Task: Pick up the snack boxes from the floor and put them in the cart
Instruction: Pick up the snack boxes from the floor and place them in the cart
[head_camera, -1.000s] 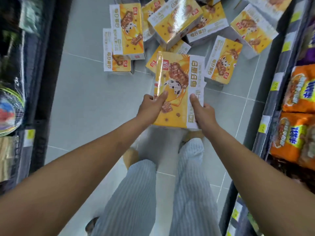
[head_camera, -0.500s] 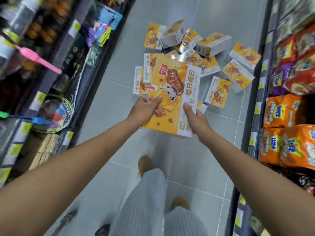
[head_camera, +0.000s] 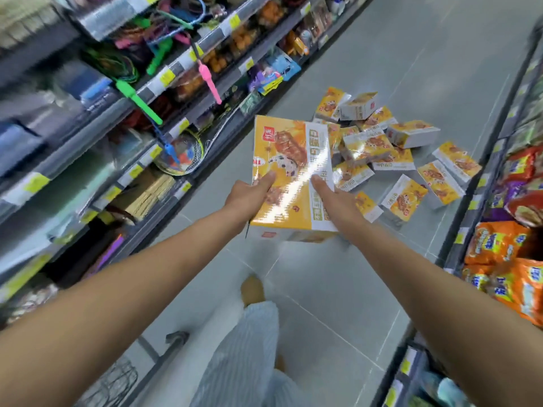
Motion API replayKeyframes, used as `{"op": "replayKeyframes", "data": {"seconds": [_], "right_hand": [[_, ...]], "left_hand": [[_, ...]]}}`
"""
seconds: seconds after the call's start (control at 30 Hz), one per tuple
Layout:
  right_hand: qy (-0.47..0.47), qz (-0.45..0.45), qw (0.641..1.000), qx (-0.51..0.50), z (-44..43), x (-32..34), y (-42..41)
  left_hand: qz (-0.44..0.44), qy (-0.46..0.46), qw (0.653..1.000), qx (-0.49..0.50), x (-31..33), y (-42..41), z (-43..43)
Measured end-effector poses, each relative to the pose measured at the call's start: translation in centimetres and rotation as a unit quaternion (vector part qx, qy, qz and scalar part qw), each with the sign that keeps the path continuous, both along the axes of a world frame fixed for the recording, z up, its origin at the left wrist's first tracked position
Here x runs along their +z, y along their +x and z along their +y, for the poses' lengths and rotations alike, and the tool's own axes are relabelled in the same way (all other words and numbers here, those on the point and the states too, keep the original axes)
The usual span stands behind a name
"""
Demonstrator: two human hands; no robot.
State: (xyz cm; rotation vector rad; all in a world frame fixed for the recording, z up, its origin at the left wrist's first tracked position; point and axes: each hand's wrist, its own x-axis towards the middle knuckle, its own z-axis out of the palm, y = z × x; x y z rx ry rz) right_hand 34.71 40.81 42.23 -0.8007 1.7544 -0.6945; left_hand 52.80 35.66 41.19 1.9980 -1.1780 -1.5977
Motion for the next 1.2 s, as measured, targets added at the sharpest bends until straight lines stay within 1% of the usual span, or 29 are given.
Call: {"op": "replayKeyframes", "data": {"seconds": [0.1,0.23,0.37,0.47,0.57,0.67,0.77,0.83,0.97,1.07,1.2], "right_hand": [[-0.015,0.007,0.999,0.035,2.2,2.8,3.9],[-0.011,0.01,0.997,0.074,3.9,4.3,9.4],[-0.021,-0.012,0.993,0.112,4.7,5.6,16.6],[-0.023,-0.007,0.988,0.151,5.0,6.7,22.6],[-0.026,-0.01,0.98,0.195,6.9,7.8,30.6],[-0.04,-0.035,0.972,0.227,9.6,8.0,37.8],[-0.056,-0.059,0.958,0.275,13.1,7.6,45.7],[-0.058,-0.076,0.949,0.301,15.3,7.1,50.0],[-0.047,-0.06,0.924,0.375,20.5,4.9,58.9],[-0.014,-0.024,0.901,0.434,24.2,3.0,63.7],[0.04,-0.021,0.877,0.478,29.0,-0.1,68.1]], "left_hand": [[0.009,0.003,0.999,0.054,0.5,4.5,3.8],[-0.004,0.004,0.994,0.106,3.8,9.8,8.0],[-0.01,-0.044,0.986,0.162,7.5,16.7,10.5],[-0.015,-0.067,0.979,0.193,9.1,22.8,12.3],[-0.019,-0.078,0.964,0.252,10.3,30.3,15.9],[-0.027,-0.09,0.955,0.283,11.1,36.9,20.2],[-0.041,-0.096,0.938,0.332,11.9,43.6,25.4],[-0.053,-0.099,0.928,0.355,11.1,47.5,28.2],[-0.091,-0.076,0.906,0.407,9.3,54.7,35.6],[-0.091,-0.025,0.891,0.444,6.6,58.9,40.6],[-0.084,0.034,0.88,0.466,3.3,63.4,45.8]]}}
